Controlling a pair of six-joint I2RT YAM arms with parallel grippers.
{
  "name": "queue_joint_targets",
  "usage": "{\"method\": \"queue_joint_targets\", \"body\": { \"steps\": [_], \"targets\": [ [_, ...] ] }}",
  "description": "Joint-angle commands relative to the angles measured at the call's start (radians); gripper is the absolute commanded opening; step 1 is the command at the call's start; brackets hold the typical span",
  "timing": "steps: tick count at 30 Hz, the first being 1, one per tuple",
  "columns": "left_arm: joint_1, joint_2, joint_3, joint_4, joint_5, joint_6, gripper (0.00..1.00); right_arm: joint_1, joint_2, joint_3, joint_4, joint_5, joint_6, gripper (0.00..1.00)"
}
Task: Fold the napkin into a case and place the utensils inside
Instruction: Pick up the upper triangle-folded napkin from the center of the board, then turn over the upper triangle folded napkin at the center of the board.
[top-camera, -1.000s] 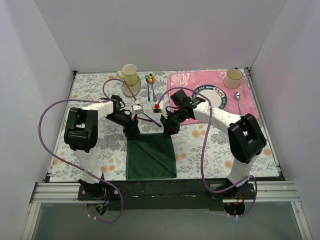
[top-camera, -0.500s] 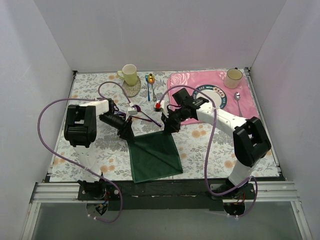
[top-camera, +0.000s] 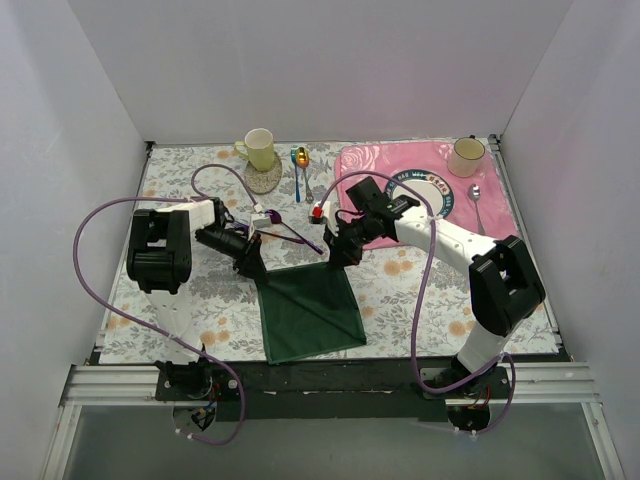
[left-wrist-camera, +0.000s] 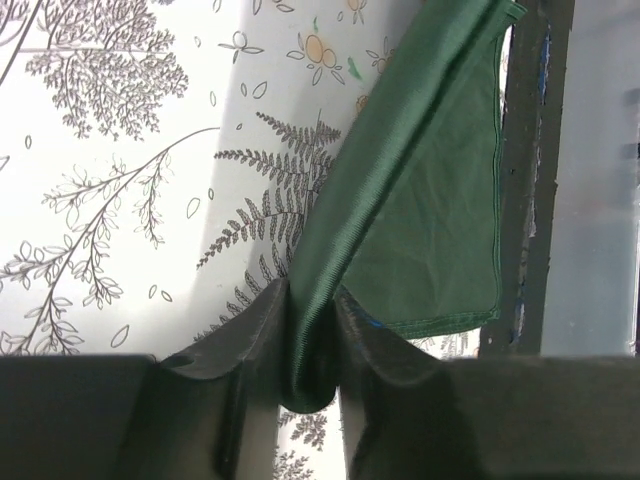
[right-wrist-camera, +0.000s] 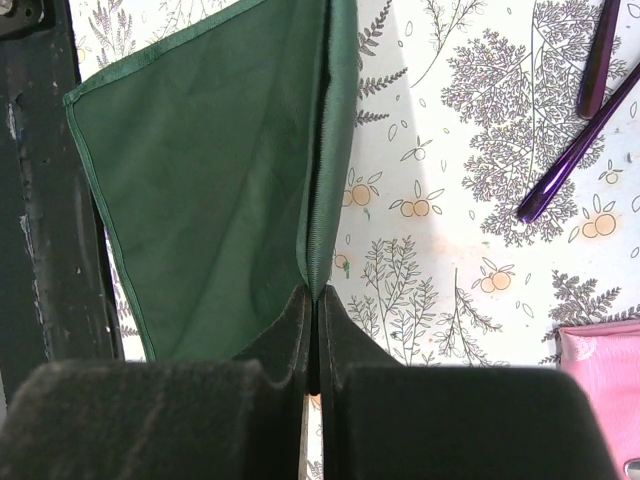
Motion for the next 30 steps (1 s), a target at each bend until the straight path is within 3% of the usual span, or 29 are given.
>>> {"method": "queue_joint_targets", "body": {
  "steps": [1,4,7,11,15,18,22,27,30],
  "targets": [
    [0.014,-0.024,0.005,0.008,0.060,-0.002,0.14,0.000,-0.047,-0.001,0.013,-0.006,-0.014,0.01],
    [0.020,-0.069,-0.004,0.022,0.057,-0.030,0.00,-0.002,-0.047,-0.006,0.019,0.022,-0.009,0.01],
    [0.029,-0.145,-0.050,0.138,0.034,-0.108,0.00,-0.006,-0.062,-0.022,0.055,0.062,0.007,0.01],
    [0.035,-0.378,-0.151,0.380,-0.021,-0.366,0.00,-0.011,-0.085,-0.035,0.124,0.131,0.049,0.01],
    [0.031,-0.542,-0.188,0.540,-0.139,-0.462,0.00,-0.022,-0.108,-0.006,0.225,0.195,0.081,0.01],
    [0.031,-0.603,-0.095,0.581,-0.241,-0.473,0.00,-0.034,-0.125,0.082,0.262,0.250,0.093,0.01],
    [0.032,-0.650,-0.001,0.763,-0.364,-0.530,0.00,-0.038,-0.153,0.134,0.454,0.397,0.048,0.01],
    [0.032,-0.672,-0.111,1.084,-0.517,-0.489,0.00,-0.038,-0.127,0.074,0.709,0.482,-0.094,0.01],
    [0.032,-0.657,-0.183,1.152,-0.520,-0.449,0.00,-0.040,-0.110,-0.035,0.903,0.490,-0.176,0.01]
  ]
}}
